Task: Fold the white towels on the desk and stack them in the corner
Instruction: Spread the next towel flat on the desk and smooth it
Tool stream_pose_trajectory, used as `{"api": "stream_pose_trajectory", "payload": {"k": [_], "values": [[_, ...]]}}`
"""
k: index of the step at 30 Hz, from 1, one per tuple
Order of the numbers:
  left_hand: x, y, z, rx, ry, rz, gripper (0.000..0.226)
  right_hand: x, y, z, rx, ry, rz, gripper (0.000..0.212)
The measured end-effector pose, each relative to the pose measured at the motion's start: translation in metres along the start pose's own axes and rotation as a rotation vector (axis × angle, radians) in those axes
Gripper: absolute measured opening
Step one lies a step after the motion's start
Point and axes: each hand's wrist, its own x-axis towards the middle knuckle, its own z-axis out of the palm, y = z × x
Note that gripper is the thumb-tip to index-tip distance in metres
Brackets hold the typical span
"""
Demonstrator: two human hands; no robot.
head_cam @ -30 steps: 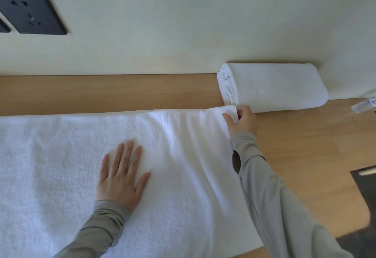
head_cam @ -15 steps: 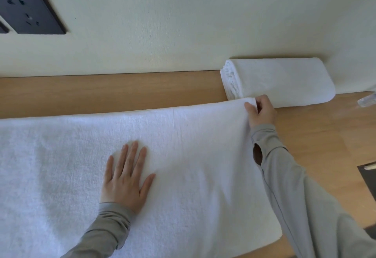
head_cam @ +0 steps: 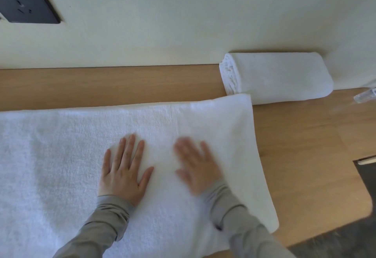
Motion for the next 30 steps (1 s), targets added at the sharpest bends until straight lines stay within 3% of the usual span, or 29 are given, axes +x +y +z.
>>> {"api": "stream_pose_trajectory", "payload": {"k": [3,6,8,10,13,14,18,22,26,28,30], "values": [[0.0,0.001,0.001,0.005,0.008,-0.004,0.069,-0.035,0.097,-0.001,-0.011,-0.136,0.422,0.059],[0.0,0.001,0.001,0.012,0.009,-0.012,0.069,-0.044,0.105,-0.015,0.031,-0.093,0.625,0.071],[0.0,0.002,0.001,0.013,0.012,-0.015,0.069,-0.032,0.057,-0.019,0.002,0.039,0.577,0.07],[0.0,0.003,0.0,0.008,0.021,-0.017,0.069,-0.031,-0.013,-0.009,0.079,0.102,0.341,0.066],[-0.001,0.003,0.0,0.008,0.023,-0.015,0.069,-0.061,-0.072,0.003,0.168,-0.013,0.052,0.062],[-0.002,0.002,0.0,0.011,0.02,-0.016,0.069,-0.075,-0.063,0.006,0.155,-0.05,0.067,0.062],[-0.002,0.005,-0.001,0.015,0.015,-0.029,0.069,-0.138,0.017,0.005,0.07,-0.165,0.418,0.067],[-0.003,0.006,-0.004,0.004,0.011,-0.04,0.07,-0.175,0.067,0.013,0.203,-0.203,0.678,0.075],[-0.004,0.007,-0.005,0.006,0.011,-0.042,0.071,-0.182,0.067,0.01,0.557,0.095,0.945,0.065],[-0.003,0.008,-0.005,0.015,0.003,-0.044,0.071,-0.181,0.06,0.01,0.616,0.308,1.053,0.052],[-0.003,0.008,-0.006,0.017,0.003,-0.04,0.071,-0.18,0.059,0.011,0.614,0.351,1.075,0.038]]}}
